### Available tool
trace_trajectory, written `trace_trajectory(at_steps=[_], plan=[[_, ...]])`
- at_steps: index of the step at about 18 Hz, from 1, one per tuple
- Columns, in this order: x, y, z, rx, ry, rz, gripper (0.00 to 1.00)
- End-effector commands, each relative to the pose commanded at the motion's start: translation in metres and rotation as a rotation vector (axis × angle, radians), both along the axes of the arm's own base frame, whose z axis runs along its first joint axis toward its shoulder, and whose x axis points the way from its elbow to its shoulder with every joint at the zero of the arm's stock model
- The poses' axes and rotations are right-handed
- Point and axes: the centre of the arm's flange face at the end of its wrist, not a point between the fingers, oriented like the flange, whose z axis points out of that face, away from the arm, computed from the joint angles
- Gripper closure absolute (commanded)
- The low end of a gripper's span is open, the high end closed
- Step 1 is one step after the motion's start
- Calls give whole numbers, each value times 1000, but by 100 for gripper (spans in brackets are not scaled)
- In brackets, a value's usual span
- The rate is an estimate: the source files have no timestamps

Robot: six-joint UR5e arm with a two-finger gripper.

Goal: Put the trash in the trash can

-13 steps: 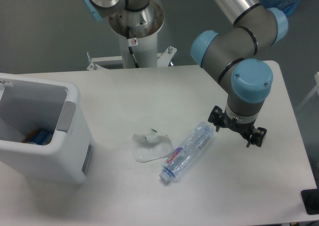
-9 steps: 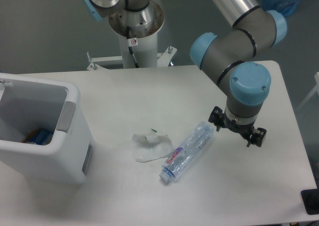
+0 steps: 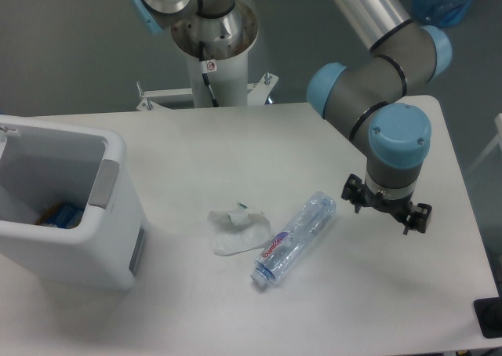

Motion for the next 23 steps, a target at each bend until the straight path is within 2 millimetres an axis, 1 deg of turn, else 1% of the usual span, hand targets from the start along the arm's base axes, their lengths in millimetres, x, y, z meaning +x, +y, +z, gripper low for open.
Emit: trace_trajectory(at_steps=[3, 5, 6, 8, 9, 10, 11, 12, 13, 14, 15, 16, 17, 18, 20, 23], plan=[[10, -2, -13, -4, -27, -3, 0], [19, 3, -19, -9, -41, -11, 0], [26, 5, -25, -17, -53, -17, 0], [39, 4, -29, -22, -68, -31, 0], [48, 0, -22, -14, -74, -43, 0], [61, -4, -19, -2, -88, -66, 0], [78, -5, -22, 13, -114, -92, 0], [94, 2, -21, 31, -129, -110, 0], [106, 3, -19, 43, -140, -123, 0], [115, 3, -10, 54, -132, -129, 0], [126, 9, -11, 51, -137, -147, 0], [138, 21, -10, 49, -138, -173, 0], [153, 31, -12, 43, -143, -197, 0], [166, 36, -16, 35, -151, -211, 0], [196, 40, -26, 20, -173, -243, 0], [230, 53, -35, 7, -190, -297, 0]])
